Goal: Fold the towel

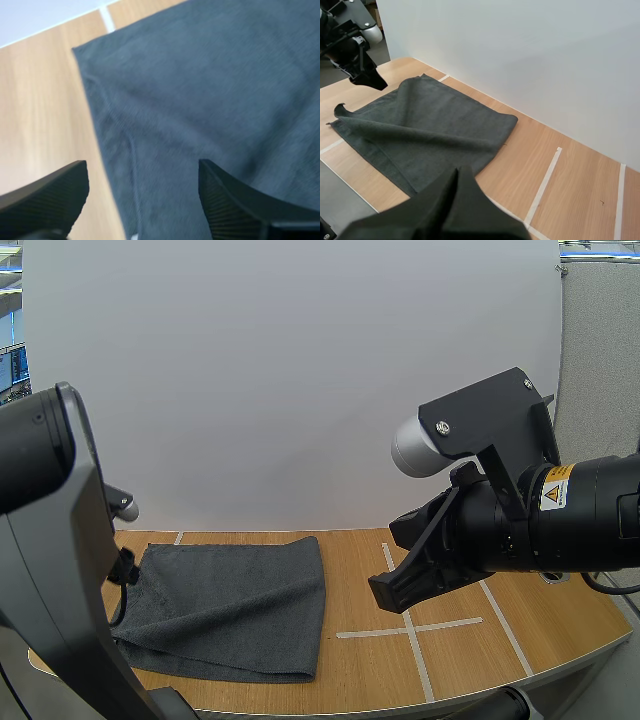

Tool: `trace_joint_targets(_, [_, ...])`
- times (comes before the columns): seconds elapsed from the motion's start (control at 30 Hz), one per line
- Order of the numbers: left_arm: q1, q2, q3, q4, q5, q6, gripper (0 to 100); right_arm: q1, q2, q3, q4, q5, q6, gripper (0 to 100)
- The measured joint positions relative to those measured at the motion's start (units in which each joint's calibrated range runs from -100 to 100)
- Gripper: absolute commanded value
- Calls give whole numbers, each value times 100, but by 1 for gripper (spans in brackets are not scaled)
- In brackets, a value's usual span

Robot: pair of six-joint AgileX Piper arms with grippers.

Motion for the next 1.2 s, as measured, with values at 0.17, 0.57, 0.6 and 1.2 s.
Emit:
trace_joint_targets(0.17, [-209, 662, -538, -198, 416, -230, 100, 0, 24, 0, 82, 0, 0, 0])
trace_joint_targets(0.57, [-272, 2338, -1752, -641, 667, -492, 100, 0, 24, 0, 93, 0, 0, 0])
trace_joint_targets(0.6, [-272, 2386, -1866, -669, 707, -512, 100, 0, 24, 0, 93, 0, 0, 0])
trace_joint_targets(1.2, [-606, 3332, -2460, -1009, 892, -710, 85, 0, 24, 0, 93, 0, 0, 0])
